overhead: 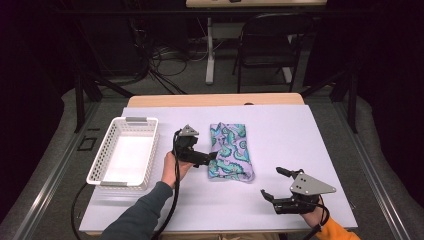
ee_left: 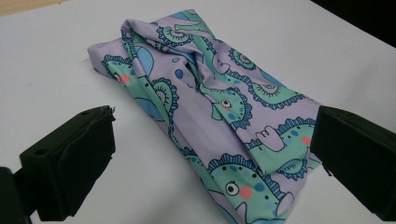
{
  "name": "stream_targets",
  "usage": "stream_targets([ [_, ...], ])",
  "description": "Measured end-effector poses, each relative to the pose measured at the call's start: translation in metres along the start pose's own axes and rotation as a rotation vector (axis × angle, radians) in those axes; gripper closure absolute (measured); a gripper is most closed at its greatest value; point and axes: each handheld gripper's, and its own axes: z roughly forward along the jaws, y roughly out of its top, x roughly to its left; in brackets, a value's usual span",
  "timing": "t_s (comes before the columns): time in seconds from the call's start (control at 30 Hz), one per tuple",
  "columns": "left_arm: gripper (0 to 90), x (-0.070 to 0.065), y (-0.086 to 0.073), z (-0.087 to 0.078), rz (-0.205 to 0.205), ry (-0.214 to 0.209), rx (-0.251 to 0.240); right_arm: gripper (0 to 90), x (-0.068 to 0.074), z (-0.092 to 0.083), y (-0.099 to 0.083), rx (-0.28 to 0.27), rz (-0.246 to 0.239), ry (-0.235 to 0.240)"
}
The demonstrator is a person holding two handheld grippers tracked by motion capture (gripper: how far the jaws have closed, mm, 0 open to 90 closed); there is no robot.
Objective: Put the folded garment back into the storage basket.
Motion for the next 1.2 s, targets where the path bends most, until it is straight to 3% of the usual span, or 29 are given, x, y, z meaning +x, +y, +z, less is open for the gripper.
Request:
stream_targets([
  [0.07,0.0,0.002,0.002,0.004,-0.027,-0.007,0.009,14.5,0.0,0.0,0.0,-0.001,-0.001,0.002],
  [0.23,0.3,0.003,0.003,0.014,-0.027,0.008,0.042,14.5,0.0,0.0,0.0,0.001,-0.002,0.0],
  [0.53,6.2,0.004,0.005,0.03,-0.08,0.006,0.058,14.5,0.0,0.0,0.0,0.002,-0.006,0.001],
  [0.77,9.1,0.007,0.007,0.041,-0.097,0.015,0.087,14.5,0.0,0.0,0.0,0.004,-0.005,0.003],
  [0.97,19.5,0.01,0.006,0.055,-0.081,0.052,0.153,14.5,0.0,0.0,0.0,0.002,-0.009,0.002],
  [1.03,22.5,0.012,0.005,0.058,-0.1,0.042,0.169,14.5,0.0,0.0,0.0,0.003,-0.01,0.001],
  [1.2,30.3,0.011,0.002,0.067,-0.099,0.036,0.214,14.5,0.0,0.0,0.0,0.003,-0.01,0.002],
])
